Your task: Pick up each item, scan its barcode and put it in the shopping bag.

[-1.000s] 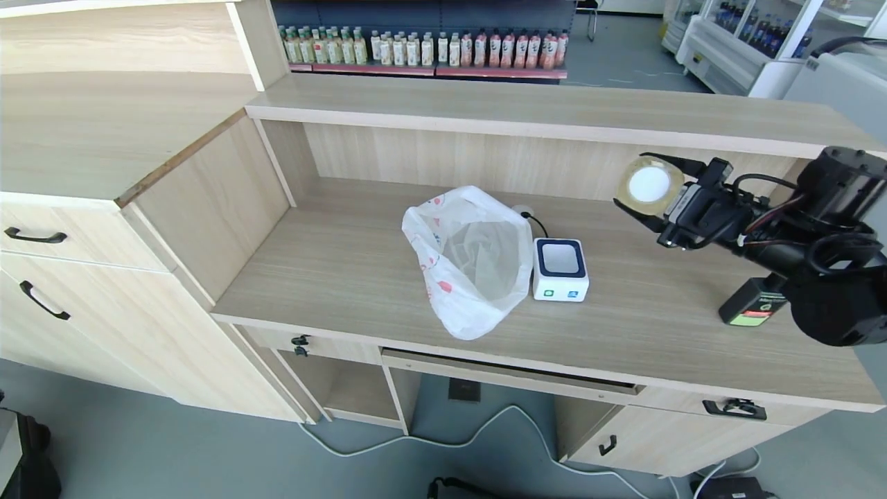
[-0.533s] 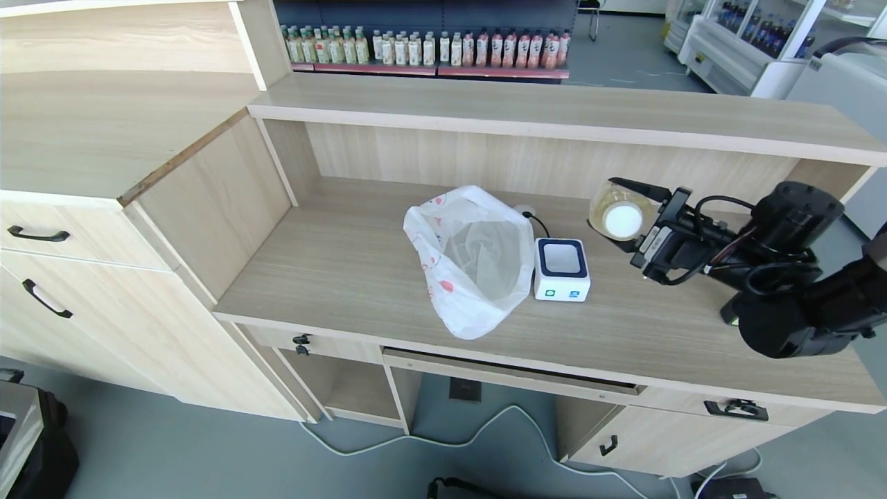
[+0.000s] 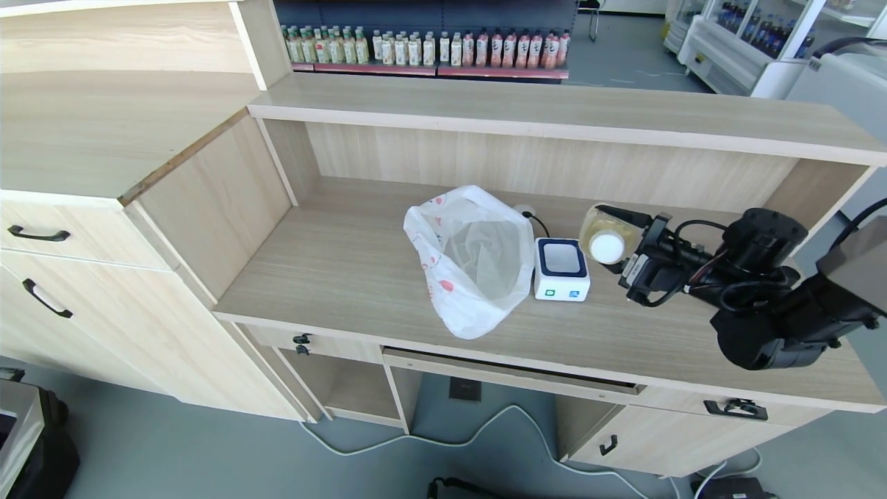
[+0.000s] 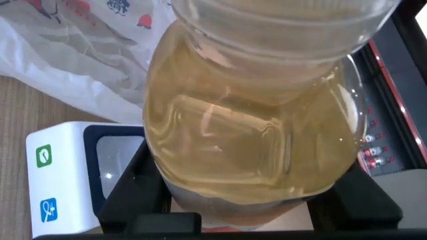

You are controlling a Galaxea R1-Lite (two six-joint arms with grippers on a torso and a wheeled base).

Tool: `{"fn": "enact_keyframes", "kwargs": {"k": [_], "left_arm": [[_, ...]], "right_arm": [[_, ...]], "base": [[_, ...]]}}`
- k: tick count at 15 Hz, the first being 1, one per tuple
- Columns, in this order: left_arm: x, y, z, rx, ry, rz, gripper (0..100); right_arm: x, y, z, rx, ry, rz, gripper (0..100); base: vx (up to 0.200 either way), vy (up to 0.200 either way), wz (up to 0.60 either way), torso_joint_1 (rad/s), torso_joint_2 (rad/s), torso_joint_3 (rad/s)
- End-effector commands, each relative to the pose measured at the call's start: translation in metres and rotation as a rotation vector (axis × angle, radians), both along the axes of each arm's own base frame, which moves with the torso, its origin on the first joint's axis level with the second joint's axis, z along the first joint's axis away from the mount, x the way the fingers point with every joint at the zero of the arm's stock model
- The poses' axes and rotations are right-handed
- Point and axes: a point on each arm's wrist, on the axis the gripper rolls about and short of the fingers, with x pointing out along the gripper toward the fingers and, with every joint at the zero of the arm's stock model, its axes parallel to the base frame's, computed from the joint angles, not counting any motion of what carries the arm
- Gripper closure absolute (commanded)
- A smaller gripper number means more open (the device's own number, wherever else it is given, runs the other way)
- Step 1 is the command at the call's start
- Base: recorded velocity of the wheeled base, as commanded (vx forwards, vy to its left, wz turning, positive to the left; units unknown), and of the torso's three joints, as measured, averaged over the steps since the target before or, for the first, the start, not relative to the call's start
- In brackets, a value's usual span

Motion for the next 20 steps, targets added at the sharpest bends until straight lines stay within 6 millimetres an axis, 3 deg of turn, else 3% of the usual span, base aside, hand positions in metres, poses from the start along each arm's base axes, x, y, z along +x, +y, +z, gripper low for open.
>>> {"fn": "enact_keyframes", "kwargs": {"k": [1, 9, 20], "left_arm": [[0.0, 0.0, 0.0, 0.0, 0.0, 0.001, 0], [0.0, 0.0, 0.0, 0.0, -0.002, 0.001, 0], [0.0, 0.0, 0.0, 0.0, -0.002, 0.001, 0]], "right_arm": [[0.006, 0.001, -0.012, -0.006, 0.019, 0.002, 100], [0.017, -0.005, -0.023, -0.018, 0.003, 0.031, 100], [0.039, 0.008, -0.032, 0.001, -0.009, 0.054, 100]], "base": [[0.0, 0.0, 0.0, 0.0, 0.0, 0.0], [0.0, 0.0, 0.0, 0.0, 0.0, 0.0], [0.0, 0.0, 0.0, 0.0, 0.0, 0.0]]}}
